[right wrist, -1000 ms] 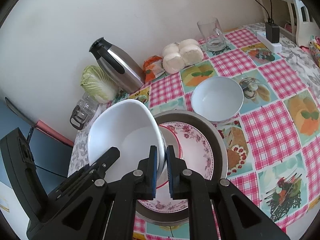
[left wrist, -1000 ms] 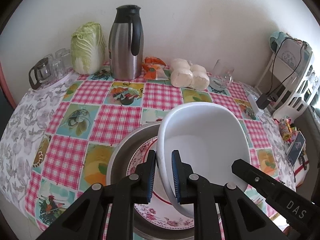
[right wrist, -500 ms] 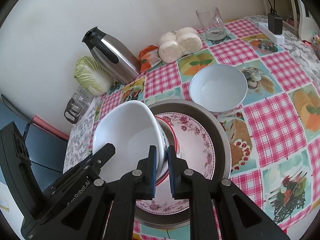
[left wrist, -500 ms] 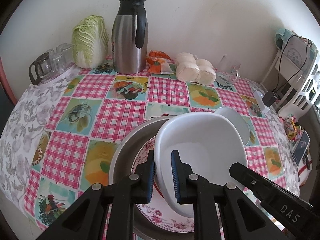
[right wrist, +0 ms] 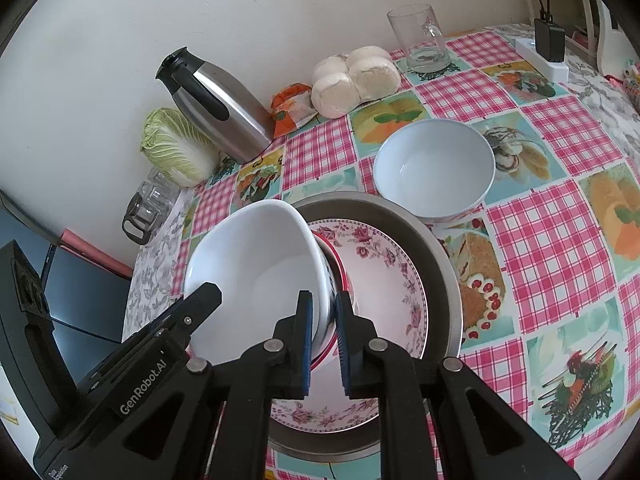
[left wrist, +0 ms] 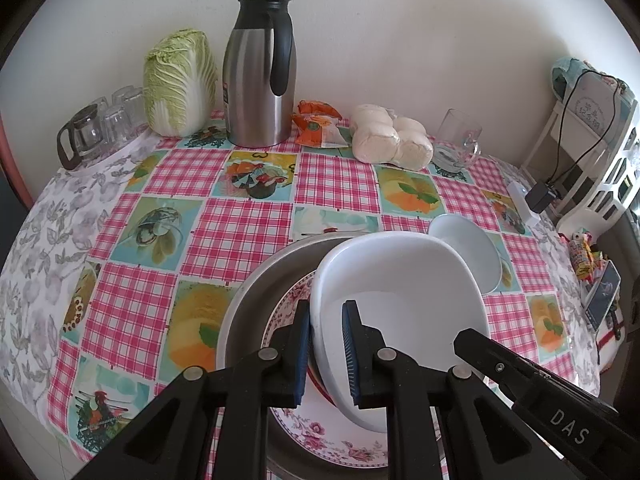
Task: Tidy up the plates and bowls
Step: 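Lower the square bowl into the tray onto the red-rimmed bowl, then open both grippers to release the square bowl in the tray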
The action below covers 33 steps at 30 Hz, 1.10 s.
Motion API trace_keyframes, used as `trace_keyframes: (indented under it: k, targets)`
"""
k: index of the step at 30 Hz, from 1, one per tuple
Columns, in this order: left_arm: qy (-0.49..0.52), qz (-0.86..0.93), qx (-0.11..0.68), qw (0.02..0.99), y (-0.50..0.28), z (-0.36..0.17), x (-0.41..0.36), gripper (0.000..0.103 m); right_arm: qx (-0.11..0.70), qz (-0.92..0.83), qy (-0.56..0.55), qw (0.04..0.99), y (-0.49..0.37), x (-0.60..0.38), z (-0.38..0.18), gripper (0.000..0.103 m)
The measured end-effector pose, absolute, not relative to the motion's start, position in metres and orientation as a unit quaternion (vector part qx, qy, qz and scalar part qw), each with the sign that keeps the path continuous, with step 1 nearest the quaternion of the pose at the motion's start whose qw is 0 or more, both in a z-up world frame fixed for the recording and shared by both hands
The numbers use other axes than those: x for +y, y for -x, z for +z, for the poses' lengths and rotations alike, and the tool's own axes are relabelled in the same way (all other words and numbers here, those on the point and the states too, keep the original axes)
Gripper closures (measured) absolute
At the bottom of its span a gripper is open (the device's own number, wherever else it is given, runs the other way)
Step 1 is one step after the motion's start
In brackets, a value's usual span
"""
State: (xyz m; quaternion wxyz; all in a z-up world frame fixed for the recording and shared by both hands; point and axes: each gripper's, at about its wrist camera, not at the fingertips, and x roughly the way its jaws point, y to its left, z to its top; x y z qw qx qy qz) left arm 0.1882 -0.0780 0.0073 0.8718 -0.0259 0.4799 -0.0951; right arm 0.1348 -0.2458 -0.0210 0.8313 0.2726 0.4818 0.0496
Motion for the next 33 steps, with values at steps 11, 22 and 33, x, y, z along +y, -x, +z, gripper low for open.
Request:
trace_keyframes:
  k: [11, 22, 33]
  targets:
    - [0.027, -0.094, 0.48, 0.872, -0.189, 0.007, -0.077, 0.085, 0.481, 0.05, -0.267, 0.833, -0.135, -0.245, -0.021, 0.09]
    - [0.024, -0.085, 0.47, 0.878, -0.187, 0.016, -0.073, 0.084, 0.47, 0.051, -0.249, 0.845, -0.133, -0.241, -0.009, 0.088]
    - [0.031, -0.077, 0.456, 0.886, -0.183, 0.028, -0.068, 0.065, 0.453, 0.041, -0.242, 0.857, -0.127, -0.248, 0.0, 0.084]
